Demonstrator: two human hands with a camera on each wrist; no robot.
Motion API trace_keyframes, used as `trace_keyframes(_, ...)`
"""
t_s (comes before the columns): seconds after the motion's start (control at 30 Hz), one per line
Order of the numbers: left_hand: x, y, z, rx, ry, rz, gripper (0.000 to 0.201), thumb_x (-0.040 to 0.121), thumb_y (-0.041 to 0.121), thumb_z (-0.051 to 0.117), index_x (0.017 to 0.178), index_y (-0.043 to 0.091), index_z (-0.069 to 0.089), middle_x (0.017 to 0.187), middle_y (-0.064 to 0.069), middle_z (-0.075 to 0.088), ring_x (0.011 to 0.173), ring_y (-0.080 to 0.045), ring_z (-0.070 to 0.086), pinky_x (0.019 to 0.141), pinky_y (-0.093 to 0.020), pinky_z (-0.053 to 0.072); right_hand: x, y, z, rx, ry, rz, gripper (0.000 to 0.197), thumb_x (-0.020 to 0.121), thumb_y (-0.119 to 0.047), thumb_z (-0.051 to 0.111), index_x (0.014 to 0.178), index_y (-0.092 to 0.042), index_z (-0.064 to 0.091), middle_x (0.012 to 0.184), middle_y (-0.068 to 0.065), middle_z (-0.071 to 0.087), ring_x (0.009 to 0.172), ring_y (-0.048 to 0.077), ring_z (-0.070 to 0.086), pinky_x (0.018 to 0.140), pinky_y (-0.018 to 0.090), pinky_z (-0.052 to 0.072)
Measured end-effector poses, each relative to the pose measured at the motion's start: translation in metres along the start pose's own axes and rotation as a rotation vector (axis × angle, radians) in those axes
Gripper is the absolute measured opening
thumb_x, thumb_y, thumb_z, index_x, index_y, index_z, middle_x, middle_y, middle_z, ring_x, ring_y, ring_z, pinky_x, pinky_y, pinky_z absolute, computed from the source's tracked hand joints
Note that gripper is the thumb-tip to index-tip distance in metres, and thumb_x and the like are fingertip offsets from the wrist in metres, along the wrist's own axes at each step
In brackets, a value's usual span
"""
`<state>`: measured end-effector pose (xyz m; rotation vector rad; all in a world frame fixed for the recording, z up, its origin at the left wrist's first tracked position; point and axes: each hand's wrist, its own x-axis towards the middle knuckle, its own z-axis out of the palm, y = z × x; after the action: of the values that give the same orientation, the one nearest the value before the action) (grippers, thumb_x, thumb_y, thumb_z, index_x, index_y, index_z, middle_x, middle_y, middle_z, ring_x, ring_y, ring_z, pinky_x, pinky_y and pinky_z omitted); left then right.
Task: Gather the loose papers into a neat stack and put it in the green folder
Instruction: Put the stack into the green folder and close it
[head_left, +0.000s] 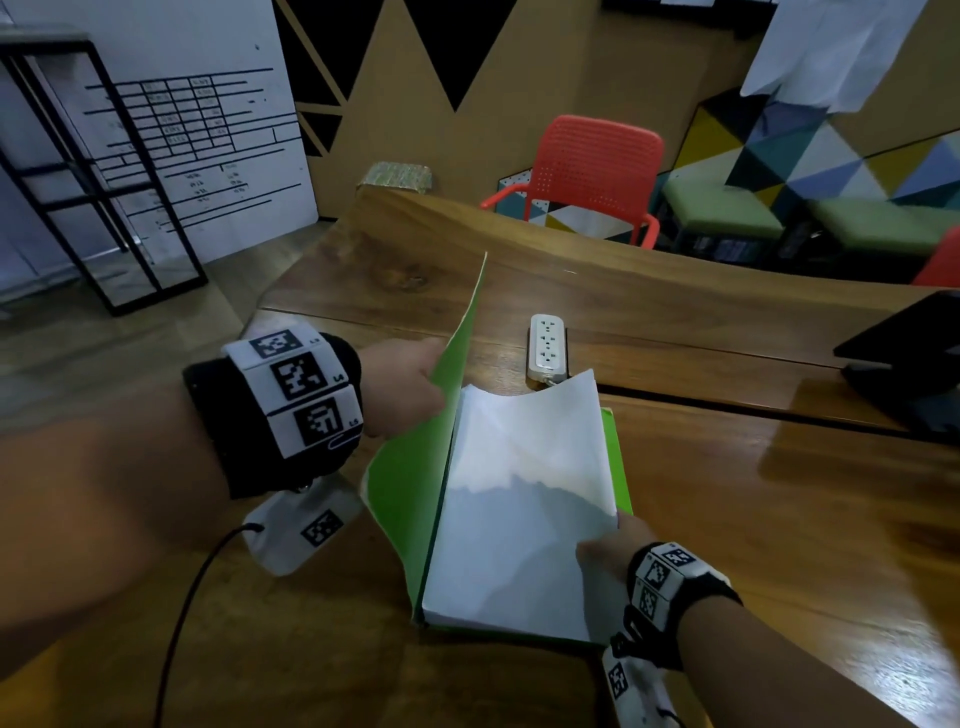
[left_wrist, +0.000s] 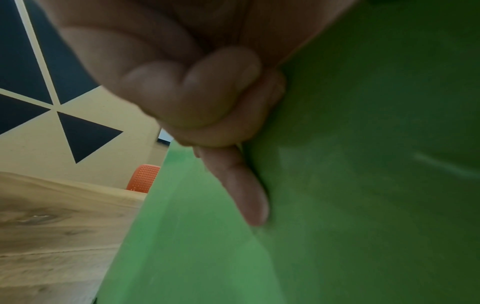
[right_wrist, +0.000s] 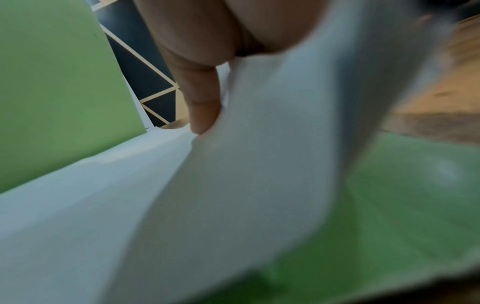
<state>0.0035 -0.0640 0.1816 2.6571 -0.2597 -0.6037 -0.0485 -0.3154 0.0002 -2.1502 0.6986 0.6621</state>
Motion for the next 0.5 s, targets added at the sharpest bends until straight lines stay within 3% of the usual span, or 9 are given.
trace_keyframes(0.1,0.0,0.0,0.001,0.01,-0.005,0.006,0.048,0.081,0.012,0.045,0.129,0.016,0.042,0.119,-0.012,0.059,0.105,-0.03,0.058,0.091,-0.043,0.051,0.003,0.0,0.002,-0.056,0.011,-0.012,0.053,0.079,-0.016,0.067,0.129,-0.01,0.051,0.124,0.014,0.061,0.099,0.029,0.059,0.09,0.038,0.051)
trace_keyframes(0.23,0.002,0.001,0.005,0.009,-0.008,0.009,0.04,0.08,0.014,0.046,0.121,0.014,0.047,0.114,-0.013,0.061,0.102,-0.031,0.06,0.089,-0.043,0.052,0.004,-0.004,0.001,-0.282,-0.032,-0.043,0.057,0.077,-0.023,0.07,0.129,-0.015,0.05,0.126,0.01,0.06,0.094,0.022,0.055,0.079,0.028,0.048)
trace_keyframes(0.3,0.002,0.004,0.006,-0.017,-0.018,0.017,0.039,0.081,0.016,0.047,0.12,0.013,0.048,0.113,-0.014,0.062,0.096,-0.031,0.061,0.078,-0.037,0.053,0.004,-0.004,-0.003,-0.37,-0.079,-0.008,0.082,0.06,-0.035,0.08,0.132,-0.014,0.047,0.127,0.008,0.059,0.102,0.024,0.059,0.085,0.031,0.051)
trace_keyframes(0.37,0.001,0.009,0.008,-0.068,-0.032,0.016,0.043,0.083,0.019,0.049,0.126,0.014,0.045,0.107,-0.016,0.064,0.076,-0.028,0.06,0.058,-0.028,0.049,0.0,-0.007,-0.013,-0.435,-0.058,0.09,0.108,0.048,-0.05,0.083,0.137,-0.01,0.04,0.133,0.01,0.055,0.113,0.029,0.058,0.09,0.037,0.052)
trace_keyframes(0.43,0.002,0.012,0.011,-0.105,-0.053,0.018,0.051,0.085,0.024,0.053,0.133,0.018,0.039,0.096,-0.014,0.067,0.059,-0.021,0.058,0.048,-0.025,0.047,-0.005,-0.016,-0.03,-0.484,0.026,0.099,0.108,0.057,-0.058,0.077,0.141,-0.007,0.032,0.14,0.013,0.048,0.121,0.03,0.053,0.095,0.039,0.049)
trace_keyframes(0.5,0.002,0.014,0.019,-0.222,-0.126,0.047,0.059,0.086,0.033,0.057,0.138,0.025,0.032,0.082,-0.008,0.068,0.051,-0.015,0.057,0.044,-0.023,0.046,-0.015,-0.03,-0.046,-0.381,0.05,-0.046,0.088,0.073,-0.062,0.062,0.137,-0.006,0.04,0.134,0.01,0.055,0.115,0.028,0.057,0.092,0.038,0.049)
